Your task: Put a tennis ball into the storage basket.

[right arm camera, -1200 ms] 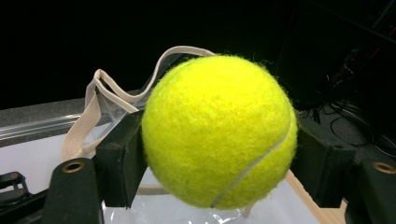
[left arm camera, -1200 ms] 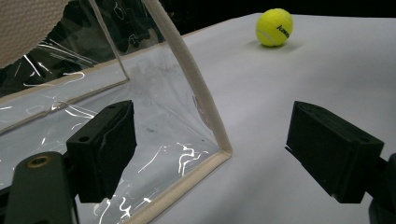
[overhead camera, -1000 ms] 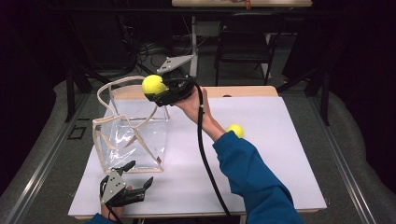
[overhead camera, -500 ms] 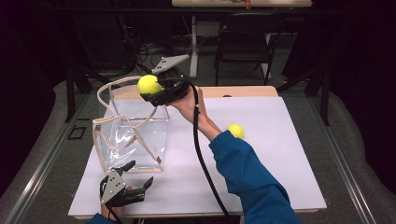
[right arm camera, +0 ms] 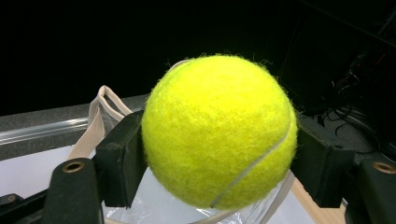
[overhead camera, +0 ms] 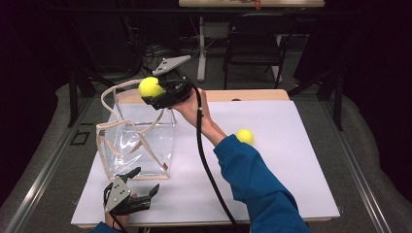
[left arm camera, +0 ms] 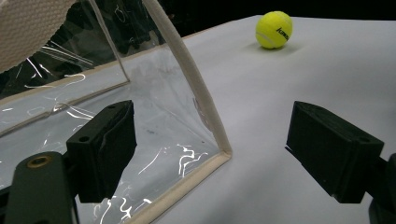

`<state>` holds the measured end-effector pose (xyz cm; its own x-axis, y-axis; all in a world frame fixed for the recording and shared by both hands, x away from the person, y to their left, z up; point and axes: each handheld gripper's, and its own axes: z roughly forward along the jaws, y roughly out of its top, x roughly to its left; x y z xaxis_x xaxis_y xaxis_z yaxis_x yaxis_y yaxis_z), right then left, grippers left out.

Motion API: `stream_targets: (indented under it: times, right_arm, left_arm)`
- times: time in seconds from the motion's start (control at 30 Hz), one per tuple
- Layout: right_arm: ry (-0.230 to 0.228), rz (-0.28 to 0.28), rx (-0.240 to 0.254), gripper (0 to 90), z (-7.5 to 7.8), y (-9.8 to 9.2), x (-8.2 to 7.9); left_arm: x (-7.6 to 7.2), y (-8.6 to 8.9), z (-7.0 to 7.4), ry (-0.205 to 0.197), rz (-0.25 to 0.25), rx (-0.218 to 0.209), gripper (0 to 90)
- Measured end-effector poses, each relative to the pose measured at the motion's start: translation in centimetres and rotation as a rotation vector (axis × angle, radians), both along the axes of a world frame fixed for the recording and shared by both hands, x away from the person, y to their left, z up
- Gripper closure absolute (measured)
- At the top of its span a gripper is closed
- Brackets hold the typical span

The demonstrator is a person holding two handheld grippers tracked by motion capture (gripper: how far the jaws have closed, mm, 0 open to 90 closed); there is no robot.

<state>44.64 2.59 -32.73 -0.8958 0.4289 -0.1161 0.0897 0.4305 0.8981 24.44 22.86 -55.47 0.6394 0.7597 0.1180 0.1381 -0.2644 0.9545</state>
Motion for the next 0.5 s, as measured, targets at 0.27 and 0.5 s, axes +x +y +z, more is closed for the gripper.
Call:
stream_targets:
  times: [0.27,0.5]
  right_arm:
    - [0.012,-0.004,-0.015,26.2,-0.12,0.58,0.56]
    - [0.024,-0.006,-0.034,26.1,-0.28,1.08,0.90]
  left_arm:
    - [-0.01,0.03,0.03,-0.001,-0.001,-0.001,15.7]
    - [-0.04,0.05,0.04,0.000,-0.001,-0.006,15.7]
